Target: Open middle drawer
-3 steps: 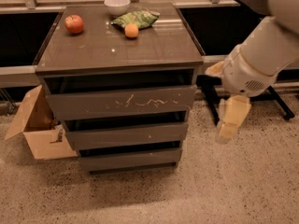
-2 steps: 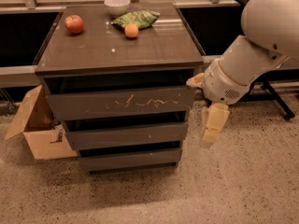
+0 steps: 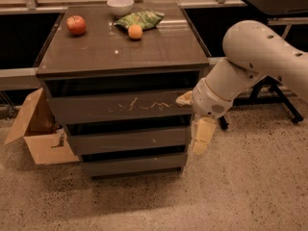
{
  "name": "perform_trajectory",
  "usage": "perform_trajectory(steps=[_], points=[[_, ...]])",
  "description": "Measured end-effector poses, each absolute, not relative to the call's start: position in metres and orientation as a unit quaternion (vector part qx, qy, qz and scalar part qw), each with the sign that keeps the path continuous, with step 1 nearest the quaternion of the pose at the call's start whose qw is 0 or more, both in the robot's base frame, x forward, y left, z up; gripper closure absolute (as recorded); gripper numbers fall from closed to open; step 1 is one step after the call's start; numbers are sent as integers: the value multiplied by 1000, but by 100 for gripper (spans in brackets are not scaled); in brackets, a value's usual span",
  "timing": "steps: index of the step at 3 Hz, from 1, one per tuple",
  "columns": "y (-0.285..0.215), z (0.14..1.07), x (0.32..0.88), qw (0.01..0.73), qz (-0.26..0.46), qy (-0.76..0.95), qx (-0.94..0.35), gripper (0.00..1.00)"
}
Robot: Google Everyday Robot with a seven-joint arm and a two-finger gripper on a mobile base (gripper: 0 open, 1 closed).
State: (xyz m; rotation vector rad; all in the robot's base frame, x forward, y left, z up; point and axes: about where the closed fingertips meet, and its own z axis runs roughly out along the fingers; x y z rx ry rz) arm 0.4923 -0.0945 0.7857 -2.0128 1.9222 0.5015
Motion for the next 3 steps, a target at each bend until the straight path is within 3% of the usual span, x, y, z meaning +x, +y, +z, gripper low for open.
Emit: perform_trajectory(steps=[1,3], points=[[-91,780,492,152,176,669,-706,0],[-71,677,510,162,156,641,-734,0]])
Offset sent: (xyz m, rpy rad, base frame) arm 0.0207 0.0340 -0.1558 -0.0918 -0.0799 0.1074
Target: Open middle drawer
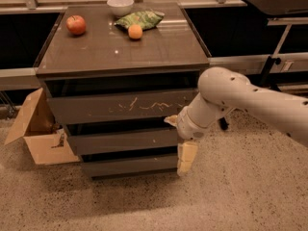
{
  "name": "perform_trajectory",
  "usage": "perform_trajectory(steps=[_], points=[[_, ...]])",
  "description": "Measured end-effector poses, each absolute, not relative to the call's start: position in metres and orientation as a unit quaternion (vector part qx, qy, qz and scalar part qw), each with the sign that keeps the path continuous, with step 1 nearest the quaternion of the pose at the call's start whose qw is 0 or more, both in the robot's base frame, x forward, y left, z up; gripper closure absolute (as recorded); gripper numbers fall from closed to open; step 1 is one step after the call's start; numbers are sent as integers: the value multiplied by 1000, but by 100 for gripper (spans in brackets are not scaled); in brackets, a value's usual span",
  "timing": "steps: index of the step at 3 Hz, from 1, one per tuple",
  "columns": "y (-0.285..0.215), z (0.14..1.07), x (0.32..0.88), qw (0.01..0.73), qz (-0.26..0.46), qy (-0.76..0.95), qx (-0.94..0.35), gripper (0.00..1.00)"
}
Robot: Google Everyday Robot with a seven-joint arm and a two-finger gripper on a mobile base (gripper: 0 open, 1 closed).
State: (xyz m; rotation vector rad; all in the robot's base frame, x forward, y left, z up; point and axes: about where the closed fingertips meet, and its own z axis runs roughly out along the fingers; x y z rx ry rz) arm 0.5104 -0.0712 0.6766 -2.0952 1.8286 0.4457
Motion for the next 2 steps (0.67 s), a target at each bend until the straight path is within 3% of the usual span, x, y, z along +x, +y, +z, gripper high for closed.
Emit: perform_trajectory(steps=[2], points=[[-54,558,549,196,202,615,-737,0]])
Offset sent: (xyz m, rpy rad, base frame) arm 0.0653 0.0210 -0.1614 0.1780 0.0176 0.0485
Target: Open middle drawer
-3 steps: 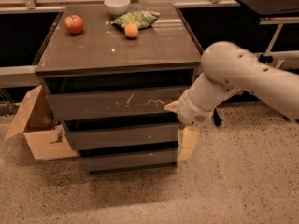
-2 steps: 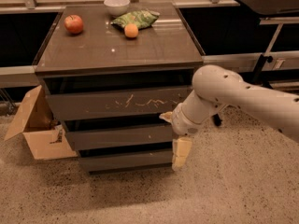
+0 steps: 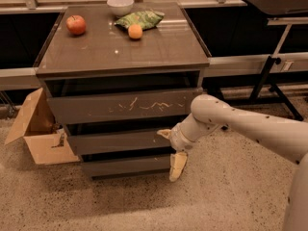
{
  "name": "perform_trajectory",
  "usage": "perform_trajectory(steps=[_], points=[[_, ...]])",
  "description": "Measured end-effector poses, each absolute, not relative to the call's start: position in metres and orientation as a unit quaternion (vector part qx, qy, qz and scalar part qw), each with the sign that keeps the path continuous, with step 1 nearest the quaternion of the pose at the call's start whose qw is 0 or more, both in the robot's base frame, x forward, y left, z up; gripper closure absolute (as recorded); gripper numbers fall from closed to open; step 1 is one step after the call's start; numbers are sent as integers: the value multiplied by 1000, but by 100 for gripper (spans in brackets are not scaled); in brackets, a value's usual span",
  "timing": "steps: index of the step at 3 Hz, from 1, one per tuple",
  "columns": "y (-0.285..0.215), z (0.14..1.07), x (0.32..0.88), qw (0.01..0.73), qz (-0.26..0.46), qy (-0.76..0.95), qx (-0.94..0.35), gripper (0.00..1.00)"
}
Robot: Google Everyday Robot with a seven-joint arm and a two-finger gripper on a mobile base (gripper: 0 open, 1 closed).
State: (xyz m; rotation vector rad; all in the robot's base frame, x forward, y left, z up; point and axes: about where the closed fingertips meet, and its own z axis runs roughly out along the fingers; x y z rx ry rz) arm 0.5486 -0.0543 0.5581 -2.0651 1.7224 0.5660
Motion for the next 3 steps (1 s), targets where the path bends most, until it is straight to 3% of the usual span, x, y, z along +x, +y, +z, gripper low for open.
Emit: perform_trajectory(steps=[3], points=[[-74,506,607,210,171,593,-758,0]])
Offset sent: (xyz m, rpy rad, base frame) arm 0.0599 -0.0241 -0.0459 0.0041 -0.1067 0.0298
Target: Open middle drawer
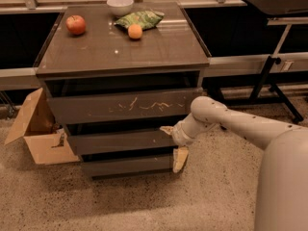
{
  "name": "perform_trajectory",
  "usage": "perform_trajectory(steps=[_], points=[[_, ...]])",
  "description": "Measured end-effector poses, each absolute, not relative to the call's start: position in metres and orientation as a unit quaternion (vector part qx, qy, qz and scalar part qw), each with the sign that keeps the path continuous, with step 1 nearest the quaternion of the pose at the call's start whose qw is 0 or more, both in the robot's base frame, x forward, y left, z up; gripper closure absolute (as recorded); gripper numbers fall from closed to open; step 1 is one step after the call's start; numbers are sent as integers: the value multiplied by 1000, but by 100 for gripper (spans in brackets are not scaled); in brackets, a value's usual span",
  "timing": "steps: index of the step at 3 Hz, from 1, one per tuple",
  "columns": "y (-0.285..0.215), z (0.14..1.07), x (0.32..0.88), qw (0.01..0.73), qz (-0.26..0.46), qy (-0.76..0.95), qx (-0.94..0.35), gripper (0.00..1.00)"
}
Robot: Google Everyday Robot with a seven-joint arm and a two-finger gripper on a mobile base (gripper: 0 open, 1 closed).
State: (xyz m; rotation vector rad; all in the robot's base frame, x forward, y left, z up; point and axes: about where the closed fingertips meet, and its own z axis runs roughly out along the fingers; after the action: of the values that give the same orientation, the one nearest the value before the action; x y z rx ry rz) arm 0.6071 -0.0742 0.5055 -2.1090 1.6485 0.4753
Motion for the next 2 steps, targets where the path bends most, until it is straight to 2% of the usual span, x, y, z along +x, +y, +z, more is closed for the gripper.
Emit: perform_trajectory(steps=[2], points=[[-76,472,658,215,125,568,-785,0]])
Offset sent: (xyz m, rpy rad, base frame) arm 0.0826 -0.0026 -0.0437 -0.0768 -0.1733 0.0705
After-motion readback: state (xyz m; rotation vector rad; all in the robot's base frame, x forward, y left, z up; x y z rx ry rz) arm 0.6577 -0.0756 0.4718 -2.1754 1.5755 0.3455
